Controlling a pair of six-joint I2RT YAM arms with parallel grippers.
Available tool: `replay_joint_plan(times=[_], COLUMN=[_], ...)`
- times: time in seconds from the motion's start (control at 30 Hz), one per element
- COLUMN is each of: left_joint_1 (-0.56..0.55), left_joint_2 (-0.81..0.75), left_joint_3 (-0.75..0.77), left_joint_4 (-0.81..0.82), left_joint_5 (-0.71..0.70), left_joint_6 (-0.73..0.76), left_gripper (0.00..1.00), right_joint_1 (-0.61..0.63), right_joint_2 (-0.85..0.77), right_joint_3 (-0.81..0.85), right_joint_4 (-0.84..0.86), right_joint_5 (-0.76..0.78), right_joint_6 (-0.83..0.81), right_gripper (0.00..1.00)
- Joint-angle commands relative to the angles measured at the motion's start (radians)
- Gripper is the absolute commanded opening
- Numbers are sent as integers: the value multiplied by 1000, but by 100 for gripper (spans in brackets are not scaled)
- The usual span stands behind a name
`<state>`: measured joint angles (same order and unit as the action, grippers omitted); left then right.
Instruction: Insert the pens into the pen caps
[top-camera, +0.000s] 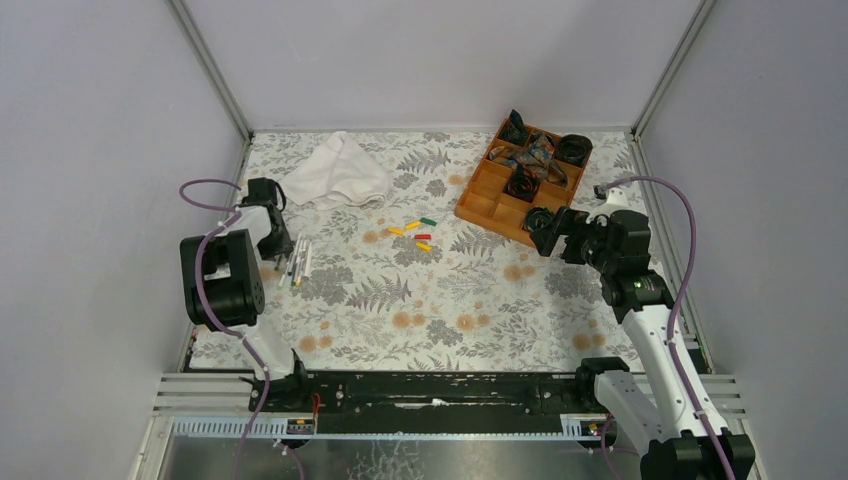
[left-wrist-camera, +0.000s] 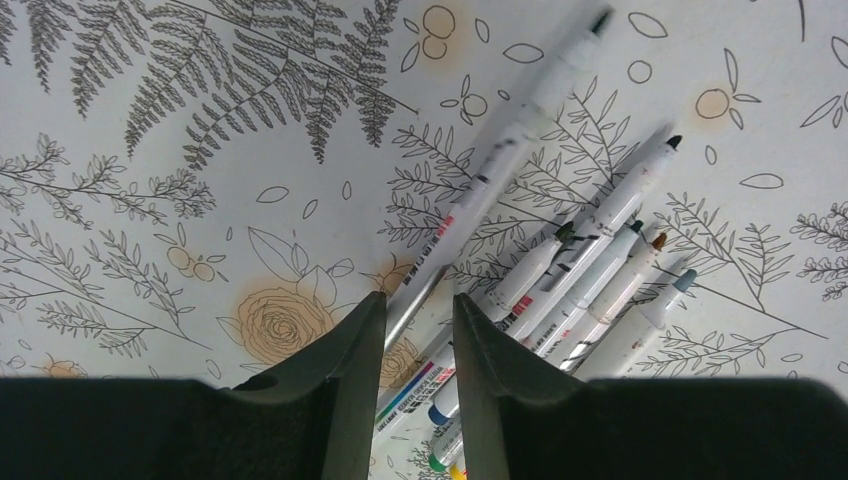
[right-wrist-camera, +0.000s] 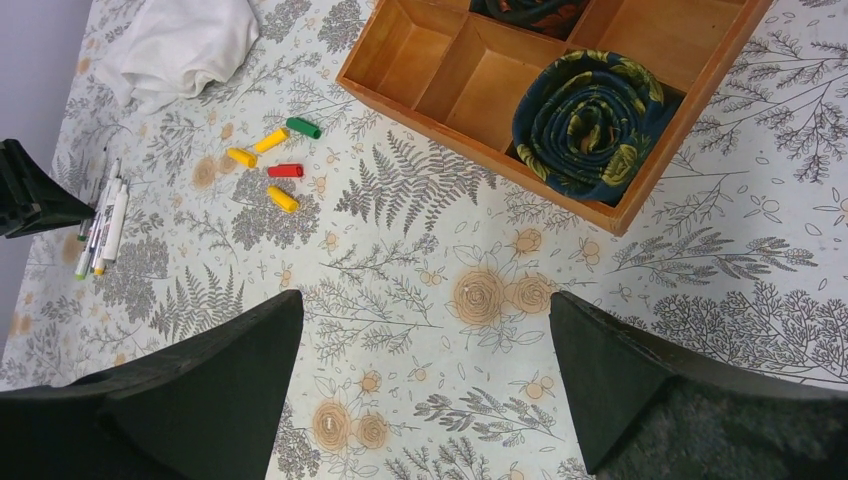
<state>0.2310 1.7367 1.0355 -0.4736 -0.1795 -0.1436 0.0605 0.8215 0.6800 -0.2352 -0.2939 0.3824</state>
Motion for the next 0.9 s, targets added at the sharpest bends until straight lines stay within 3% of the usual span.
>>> replay_joint_plan(times=[0.0, 0.4, 0.8, 0.87], left_joint_1=[8, 8, 8, 8], left_joint_2=[22, 64, 53, 37], left_joint_3=[11, 26, 21, 15], left_joint_4=[40, 16, 20, 27], left_joint_5=[29, 43, 19, 15], left_joint_6=[16, 17, 18, 18], left_gripper=[30, 28, 1, 0], right_joint_1=[-2, -2, -2, -2], right_joint_2=[2, 2, 10, 12], right_joint_3=[6, 8, 10, 8], right_joint_4=[40, 35, 34, 34], right_joint_5=[-24, -26, -27, -27], right_joint_6=[4, 6, 5, 4], right_gripper=[99, 99, 99, 99])
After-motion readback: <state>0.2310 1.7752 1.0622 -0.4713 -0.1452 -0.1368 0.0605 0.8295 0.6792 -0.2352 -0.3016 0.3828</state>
